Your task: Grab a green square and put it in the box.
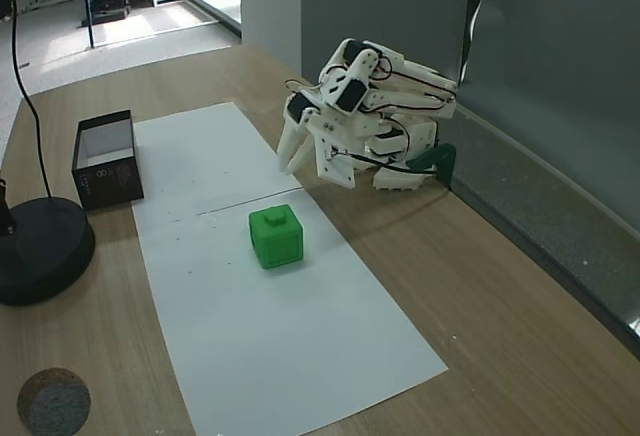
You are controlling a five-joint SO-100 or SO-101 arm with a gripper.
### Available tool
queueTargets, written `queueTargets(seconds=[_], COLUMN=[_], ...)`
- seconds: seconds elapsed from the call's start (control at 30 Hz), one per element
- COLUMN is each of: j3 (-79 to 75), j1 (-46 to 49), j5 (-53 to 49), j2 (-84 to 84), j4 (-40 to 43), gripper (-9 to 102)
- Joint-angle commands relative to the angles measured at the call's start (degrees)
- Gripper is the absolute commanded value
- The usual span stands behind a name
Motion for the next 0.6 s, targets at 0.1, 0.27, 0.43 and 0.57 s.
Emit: queueTargets(seconds=[0.1, 0.27, 0.43, 0.57], j3=[-1.3, -1.3, -1.3, -1.3], j1=[0.0, 0.0, 0.0, 0.0], j5=[0.4, 0.4, 0.4, 0.4], j2=[1.2, 1.2, 1.2, 1.2], j4=[0.1, 0.1, 0.1, 0.1], gripper=[0, 0, 0, 0])
